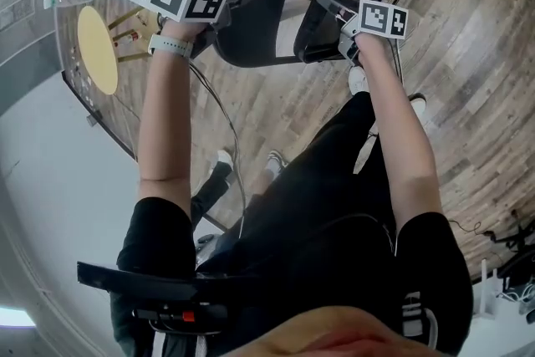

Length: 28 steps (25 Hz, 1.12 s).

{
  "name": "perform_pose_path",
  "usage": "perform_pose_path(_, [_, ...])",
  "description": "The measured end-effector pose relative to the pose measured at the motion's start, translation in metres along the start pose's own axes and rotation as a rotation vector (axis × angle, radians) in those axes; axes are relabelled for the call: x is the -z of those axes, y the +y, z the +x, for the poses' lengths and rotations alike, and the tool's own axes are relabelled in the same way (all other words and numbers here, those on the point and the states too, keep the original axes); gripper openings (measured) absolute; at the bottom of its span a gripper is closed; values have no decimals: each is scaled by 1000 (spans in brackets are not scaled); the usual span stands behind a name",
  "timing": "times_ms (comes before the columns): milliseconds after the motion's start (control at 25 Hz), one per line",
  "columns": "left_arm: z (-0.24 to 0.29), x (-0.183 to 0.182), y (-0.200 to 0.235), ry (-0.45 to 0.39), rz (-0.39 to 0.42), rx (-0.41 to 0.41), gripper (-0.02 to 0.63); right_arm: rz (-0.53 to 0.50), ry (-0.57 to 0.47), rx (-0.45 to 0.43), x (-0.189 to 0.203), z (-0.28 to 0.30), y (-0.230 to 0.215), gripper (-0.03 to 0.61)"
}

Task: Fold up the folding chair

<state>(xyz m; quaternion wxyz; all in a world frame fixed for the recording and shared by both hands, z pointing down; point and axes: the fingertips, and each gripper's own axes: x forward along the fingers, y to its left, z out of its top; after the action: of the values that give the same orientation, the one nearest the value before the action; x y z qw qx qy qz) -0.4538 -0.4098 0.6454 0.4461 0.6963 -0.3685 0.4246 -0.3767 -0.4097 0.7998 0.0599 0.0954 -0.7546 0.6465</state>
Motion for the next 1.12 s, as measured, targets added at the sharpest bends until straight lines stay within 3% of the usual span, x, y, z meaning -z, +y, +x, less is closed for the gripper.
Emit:
perform_pose_path(320, [2, 3, 10, -22, -3, 11, 60, 3, -5, 1, 1, 6, -4, 132])
perform_pose_path(560, [3, 3, 10, -31, 29, -44, 105, 14, -27, -12, 2, 4, -5, 138])
perform_pose_path(720, [-14, -7, 20, -143, 40, -95, 190, -12, -76, -21, -2, 3, -6, 160])
perform_pose_path(920, [-53, -19, 26, -375, 10, -137, 202, -72, -111, 35, -12, -3, -16, 221])
perform_pose_path(1120, [-62, 2, 28, -417, -22, -165, 202, -86, -107, 17, -11, -1, -12, 221])
